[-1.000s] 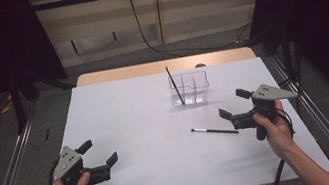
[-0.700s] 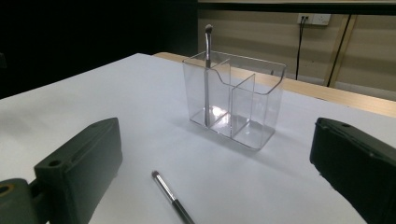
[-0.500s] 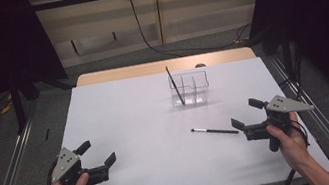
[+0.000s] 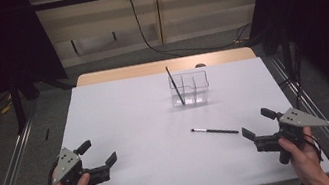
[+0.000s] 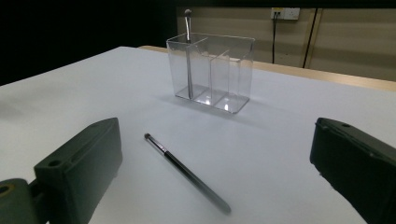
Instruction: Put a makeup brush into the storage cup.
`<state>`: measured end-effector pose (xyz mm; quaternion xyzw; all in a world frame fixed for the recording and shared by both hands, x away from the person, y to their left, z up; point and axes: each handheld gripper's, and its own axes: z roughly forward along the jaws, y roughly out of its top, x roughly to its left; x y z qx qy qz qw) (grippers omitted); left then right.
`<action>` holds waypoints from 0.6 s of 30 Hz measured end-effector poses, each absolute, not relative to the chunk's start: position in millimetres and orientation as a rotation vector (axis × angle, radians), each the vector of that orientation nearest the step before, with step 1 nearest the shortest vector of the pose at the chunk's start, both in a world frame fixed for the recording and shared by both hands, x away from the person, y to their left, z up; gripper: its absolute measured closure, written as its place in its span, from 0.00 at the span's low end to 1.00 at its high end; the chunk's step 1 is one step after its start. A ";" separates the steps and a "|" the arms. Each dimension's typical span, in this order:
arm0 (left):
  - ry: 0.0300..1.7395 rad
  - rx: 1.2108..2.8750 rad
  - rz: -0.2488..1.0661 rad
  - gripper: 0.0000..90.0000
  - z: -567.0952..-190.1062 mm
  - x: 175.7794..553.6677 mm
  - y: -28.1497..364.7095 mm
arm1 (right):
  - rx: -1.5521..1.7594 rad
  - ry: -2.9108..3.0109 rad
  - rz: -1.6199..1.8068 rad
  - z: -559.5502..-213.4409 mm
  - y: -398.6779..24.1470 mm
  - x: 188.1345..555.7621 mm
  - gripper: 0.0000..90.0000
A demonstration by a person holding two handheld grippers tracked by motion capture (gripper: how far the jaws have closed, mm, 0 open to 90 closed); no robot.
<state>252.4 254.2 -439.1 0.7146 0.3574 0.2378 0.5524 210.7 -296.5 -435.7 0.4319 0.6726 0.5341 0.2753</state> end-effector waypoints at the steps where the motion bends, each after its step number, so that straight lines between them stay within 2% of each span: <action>1: 0.843 1.691 0.565 0.03 -438.9 252.4 254.6 | 1.157 1.800 1.430 -437.3 -298.1 208.3 0.02; 18: 0.852 1.672 0.546 0.02 -439.0 253.6 256.5 | 1.166 1.783 1.412 -438.9 -299.6 201.9 0.02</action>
